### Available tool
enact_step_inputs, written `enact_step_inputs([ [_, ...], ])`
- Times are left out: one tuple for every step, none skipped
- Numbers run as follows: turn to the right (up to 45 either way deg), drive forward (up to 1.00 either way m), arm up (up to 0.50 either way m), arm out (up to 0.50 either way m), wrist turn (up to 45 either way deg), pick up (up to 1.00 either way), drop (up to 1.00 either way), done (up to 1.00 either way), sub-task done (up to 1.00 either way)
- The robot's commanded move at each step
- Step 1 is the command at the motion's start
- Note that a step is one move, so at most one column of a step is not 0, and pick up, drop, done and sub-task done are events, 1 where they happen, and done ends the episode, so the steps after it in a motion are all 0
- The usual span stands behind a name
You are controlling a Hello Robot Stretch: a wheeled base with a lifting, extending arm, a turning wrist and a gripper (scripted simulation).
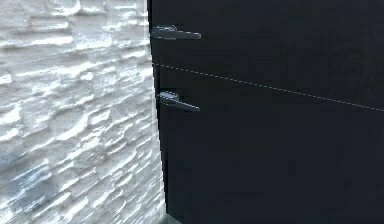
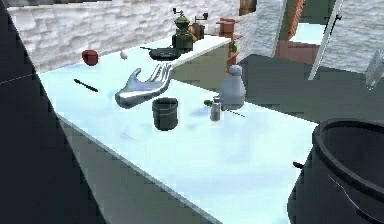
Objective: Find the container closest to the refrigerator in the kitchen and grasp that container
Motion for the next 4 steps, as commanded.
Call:
enact_step_inputs([
  [0.0,0.0,0.38,0.0,0.0,0.0,0.0,0.0,0.0],
  [0.0,0.0,0.0,0.34,0.0,0.0,0.0,0.0,0.0],
  [0.0,0.0,0.0,0.0,45.0,0.0,0.0,0.0,0.0],
  [0.0,0.0,0.0,0.0,45.0,0.0,0.0,0.0,0.0],
])
